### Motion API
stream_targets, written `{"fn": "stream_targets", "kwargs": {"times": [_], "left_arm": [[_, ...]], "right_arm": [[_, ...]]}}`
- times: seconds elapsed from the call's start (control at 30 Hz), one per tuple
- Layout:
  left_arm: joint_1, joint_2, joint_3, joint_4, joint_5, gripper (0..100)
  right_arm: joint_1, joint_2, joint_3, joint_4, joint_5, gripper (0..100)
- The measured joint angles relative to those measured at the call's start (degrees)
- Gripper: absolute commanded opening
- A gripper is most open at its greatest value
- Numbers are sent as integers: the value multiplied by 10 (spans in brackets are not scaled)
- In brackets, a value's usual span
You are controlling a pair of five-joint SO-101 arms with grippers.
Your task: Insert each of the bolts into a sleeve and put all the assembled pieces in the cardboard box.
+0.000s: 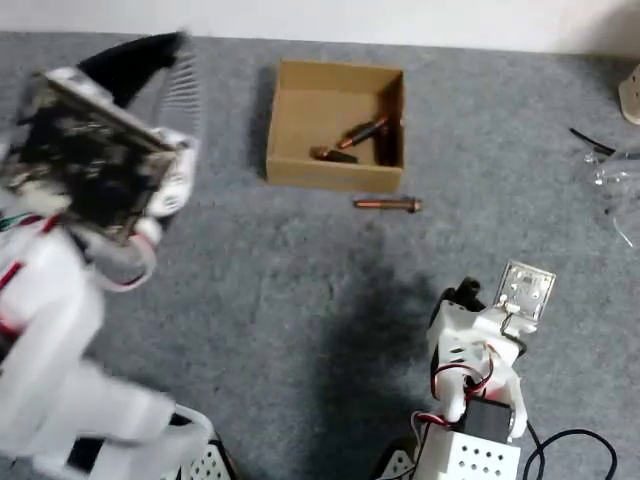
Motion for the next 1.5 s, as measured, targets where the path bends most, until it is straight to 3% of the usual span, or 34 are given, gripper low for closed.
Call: {"fn": "stream_targets", "kwargs": {"times": [0.33,0.53,0.77,0.9,1.13,1.3,1.5], "left_arm": [[-62,-323,318,0,0,7],[-76,-492,615,-4,0,7],[-76,-726,1007,-143,0,7],[-79,-856,1183,-210,-3,7],[-146,-869,1292,-239,-25,7],[-149,-865,1430,-331,-20,7],[-175,-862,1578,-485,99,8]], "right_arm": [[0,0,0,0,0,5],[0,0,0,0,0,5],[-3,0,4,-14,0,5],[-47,0,8,-18,0,5],[-104,0,8,-18,47,5],[-137,0,8,-18,52,5],[-160,0,8,-4,52,9]]}}
